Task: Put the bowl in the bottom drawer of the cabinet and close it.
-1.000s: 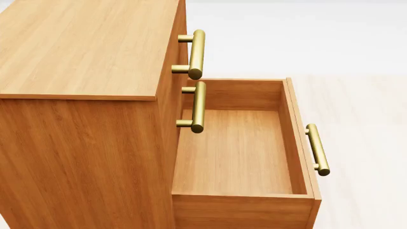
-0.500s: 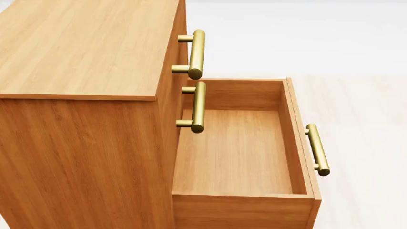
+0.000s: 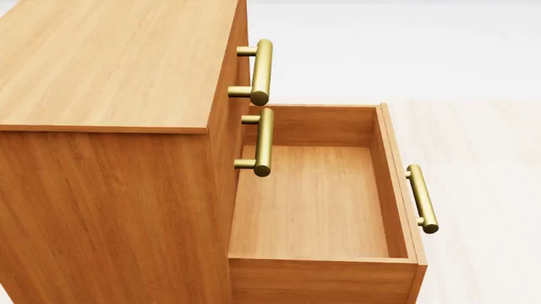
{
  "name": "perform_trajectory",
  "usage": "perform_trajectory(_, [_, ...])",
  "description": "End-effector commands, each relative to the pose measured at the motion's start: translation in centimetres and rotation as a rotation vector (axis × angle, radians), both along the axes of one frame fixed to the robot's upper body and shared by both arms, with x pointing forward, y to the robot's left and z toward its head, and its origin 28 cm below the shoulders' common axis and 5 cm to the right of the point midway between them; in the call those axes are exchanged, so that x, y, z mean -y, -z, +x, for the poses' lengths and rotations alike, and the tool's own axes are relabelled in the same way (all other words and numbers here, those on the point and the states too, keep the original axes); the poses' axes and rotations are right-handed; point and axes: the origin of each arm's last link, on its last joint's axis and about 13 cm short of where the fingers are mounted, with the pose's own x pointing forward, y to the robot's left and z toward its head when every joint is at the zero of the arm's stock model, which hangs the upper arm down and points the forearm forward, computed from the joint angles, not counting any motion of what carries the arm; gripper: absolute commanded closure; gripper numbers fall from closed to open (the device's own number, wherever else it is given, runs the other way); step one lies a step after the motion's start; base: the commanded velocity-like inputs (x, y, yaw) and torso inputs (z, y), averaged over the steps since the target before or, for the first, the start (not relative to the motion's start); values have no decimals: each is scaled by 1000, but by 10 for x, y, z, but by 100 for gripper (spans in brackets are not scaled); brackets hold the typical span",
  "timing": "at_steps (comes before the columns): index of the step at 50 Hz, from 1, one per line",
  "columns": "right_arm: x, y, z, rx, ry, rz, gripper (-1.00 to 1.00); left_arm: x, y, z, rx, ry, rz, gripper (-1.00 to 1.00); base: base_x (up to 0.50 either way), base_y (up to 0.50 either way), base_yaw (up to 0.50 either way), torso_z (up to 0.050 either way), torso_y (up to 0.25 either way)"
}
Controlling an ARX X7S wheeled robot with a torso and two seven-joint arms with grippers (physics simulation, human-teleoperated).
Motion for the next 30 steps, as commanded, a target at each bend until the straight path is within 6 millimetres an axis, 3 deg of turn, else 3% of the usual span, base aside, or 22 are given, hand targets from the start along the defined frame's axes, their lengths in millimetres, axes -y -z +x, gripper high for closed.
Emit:
perform_trajectory(1, [-4,8,1,-4,-25,67,-100,0,-1,0,0,0,0,-100,0,0,0,0,0])
perform_trajectory(5, [-4,6,0,16,-37,76,-100,0,-2,-1,0,0,0,-100,0,0,0,0,0])
perform_trajectory(6, [-5,6,-1,25,-41,62,100,1,-2,-1,0,-1,0,-100,0,0,0,0,0])
perform_trajectory(12, [-5,-4,-1,108,-101,10,100,1,-2,-1,0,-1,1,-100,0,0,0,0,0])
perform_trajectory(14, [-6,-9,-1,129,-122,-112,100,1,-2,-1,0,0,-1,-100,0,0,0,0,0])
perform_trajectory(30, [-11,-30,-1,283,-208,-177,100,1,-1,-1,1,1,-1,-100,0,0,0,-1,0])
